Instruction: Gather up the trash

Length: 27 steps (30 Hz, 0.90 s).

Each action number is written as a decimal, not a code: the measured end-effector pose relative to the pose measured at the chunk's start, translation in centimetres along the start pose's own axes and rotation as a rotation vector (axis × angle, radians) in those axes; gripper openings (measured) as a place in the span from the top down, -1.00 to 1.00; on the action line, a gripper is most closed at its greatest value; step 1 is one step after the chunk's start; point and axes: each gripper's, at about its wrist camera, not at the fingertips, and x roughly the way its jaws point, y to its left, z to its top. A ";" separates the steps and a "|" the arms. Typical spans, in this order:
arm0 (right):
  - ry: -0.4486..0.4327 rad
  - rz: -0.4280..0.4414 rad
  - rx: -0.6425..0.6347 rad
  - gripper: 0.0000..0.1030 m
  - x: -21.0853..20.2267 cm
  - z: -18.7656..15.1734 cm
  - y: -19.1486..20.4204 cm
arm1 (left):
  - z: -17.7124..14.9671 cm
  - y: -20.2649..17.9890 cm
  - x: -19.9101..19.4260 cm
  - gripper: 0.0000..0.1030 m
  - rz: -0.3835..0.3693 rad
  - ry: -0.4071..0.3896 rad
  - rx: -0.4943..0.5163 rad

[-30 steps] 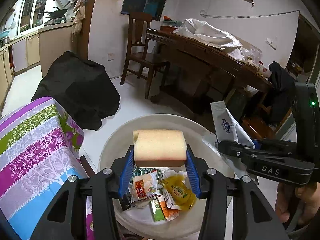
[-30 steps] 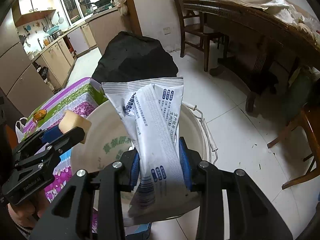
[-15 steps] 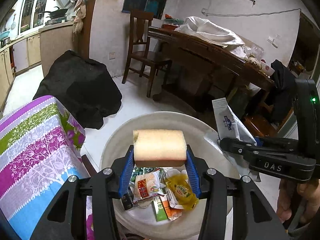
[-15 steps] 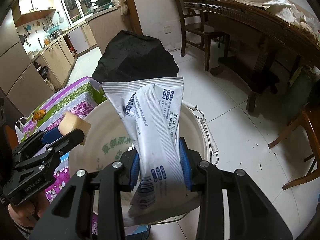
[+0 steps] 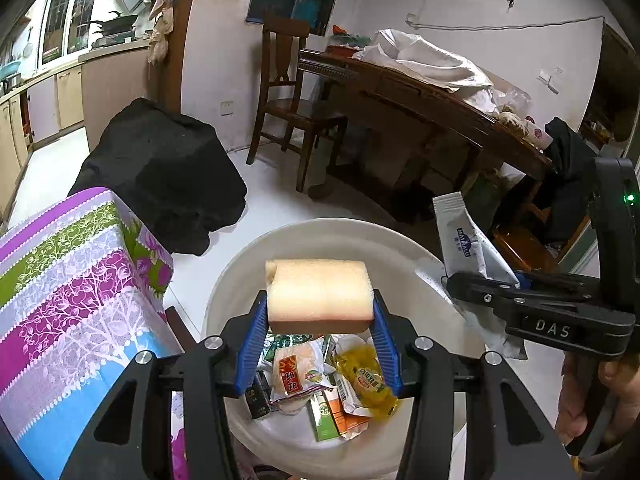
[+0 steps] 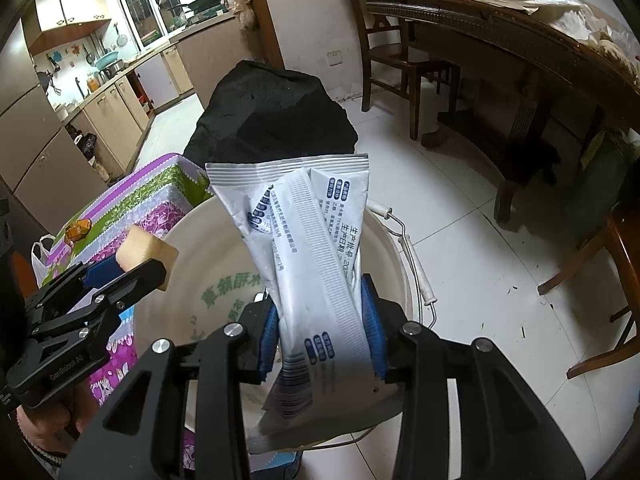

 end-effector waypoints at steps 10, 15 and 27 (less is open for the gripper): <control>-0.007 0.015 0.008 -0.12 0.2 -0.2 -0.5 | -0.4 0.5 -0.1 -0.50 0.029 -0.010 0.002; -0.028 0.012 0.026 -0.24 -0.3 -0.2 -1.0 | -0.4 1.2 -0.2 -0.66 0.053 -0.025 -0.014; -0.141 0.011 0.012 -0.67 -3.5 -1.8 -0.7 | -1.5 2.1 -1.9 -0.88 0.072 -0.029 -0.030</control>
